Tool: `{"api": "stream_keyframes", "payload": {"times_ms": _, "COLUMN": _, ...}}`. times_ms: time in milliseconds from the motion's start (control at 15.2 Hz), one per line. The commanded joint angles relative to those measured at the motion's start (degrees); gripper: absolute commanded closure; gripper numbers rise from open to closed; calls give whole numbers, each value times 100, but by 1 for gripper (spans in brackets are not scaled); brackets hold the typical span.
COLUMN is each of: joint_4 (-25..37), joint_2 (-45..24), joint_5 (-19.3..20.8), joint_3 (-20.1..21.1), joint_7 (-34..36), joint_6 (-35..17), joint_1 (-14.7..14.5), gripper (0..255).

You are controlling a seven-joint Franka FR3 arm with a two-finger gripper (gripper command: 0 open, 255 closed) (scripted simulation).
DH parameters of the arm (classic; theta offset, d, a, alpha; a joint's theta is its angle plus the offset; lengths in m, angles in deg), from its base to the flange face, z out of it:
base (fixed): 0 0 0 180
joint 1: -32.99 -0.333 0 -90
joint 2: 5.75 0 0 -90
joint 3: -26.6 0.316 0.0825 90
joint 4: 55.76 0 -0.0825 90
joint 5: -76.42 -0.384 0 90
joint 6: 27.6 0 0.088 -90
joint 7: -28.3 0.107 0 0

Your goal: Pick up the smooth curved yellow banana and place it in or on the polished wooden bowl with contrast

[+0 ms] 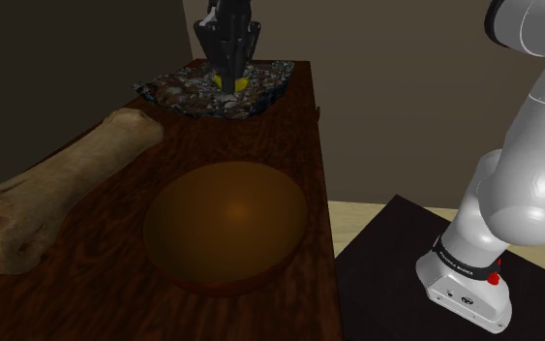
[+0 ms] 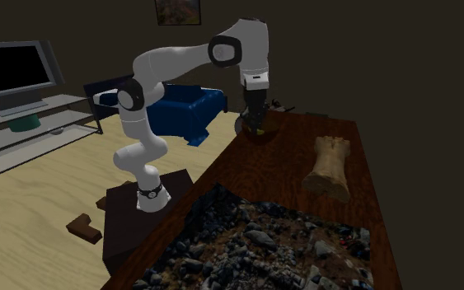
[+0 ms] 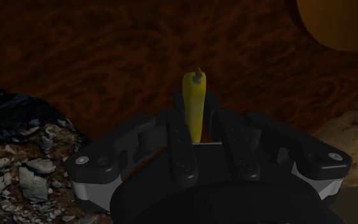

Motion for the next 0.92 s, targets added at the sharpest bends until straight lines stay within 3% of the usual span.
{"api": "stream_keyframes", "payload": {"times_ms": 0, "joint_4": 277, "joint_2": -85, "joint_5": 42, "joint_3": 19, "joint_7": 39, "joint_6": 202, "joint_1": -28, "gripper": 255}}
{"api": "stream_keyframes", "payload": {"times_ms": 198, "joint_4": 430, "joint_2": -127, "joint_5": 79, "joint_3": 90, "joint_7": 197, "joint_6": 312, "joint_1": -123, "gripper": 255}}
{"api": "stream_keyframes", "payload": {"times_ms": 858, "joint_4": 452, "joint_2": -171, "joint_5": 271, "joint_3": 748, "joint_7": 1622, "joint_6": 267, "joint_1": -943, "gripper": 255}}
